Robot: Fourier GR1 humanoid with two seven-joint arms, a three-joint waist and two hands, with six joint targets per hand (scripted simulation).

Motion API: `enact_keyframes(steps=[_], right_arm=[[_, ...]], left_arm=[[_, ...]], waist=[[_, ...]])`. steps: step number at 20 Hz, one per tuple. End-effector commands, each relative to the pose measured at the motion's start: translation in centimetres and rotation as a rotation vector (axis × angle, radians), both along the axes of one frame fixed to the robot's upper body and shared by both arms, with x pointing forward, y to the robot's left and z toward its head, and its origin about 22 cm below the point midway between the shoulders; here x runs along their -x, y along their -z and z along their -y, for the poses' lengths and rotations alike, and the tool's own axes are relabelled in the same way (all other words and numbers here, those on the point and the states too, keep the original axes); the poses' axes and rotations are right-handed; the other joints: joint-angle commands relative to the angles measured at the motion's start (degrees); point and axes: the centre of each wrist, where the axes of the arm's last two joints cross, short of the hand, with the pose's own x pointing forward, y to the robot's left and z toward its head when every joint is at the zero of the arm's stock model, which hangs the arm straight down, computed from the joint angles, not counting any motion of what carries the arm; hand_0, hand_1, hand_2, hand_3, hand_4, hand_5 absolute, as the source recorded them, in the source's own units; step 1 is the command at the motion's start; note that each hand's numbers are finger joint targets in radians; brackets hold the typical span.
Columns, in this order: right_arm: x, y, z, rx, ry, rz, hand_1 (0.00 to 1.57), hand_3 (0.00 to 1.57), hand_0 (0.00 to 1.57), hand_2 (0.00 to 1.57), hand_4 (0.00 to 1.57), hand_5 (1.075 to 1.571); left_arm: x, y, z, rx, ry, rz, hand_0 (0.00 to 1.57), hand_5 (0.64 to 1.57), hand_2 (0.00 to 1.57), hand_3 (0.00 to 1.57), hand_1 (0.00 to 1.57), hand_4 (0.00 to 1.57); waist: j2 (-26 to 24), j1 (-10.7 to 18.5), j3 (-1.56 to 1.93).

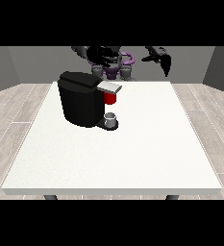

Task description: Insert the coffee pod into the coffee machine and close the lid

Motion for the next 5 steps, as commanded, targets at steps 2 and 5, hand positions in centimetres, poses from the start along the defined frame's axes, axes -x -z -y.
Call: enact_keyframes(steps=[2,5], right_arm=[[4.0,6.0,-0.3,-0.132,-0.041,-0.066,0.0,0.0,0.0,0.0,0.29,1.571],[5.9,8.0,0.8,-0.154,-0.007,-0.14,0.0,0.0,0.0,0.0,0.16,1.571]], left_arm=[[2.0,2.1,1.0,0.019,-0.017,-0.032,0.0,1.571,0.0,0.0,0.0,0.21],[3.2,3.6,-0.6,0.033,-0.054,-0.066,0.0,1.571,0.0,0.0,0.0,0.19]], waist=[[-4.84,-2.44,-0.08],[-7.1,-6.19,-0.1]])
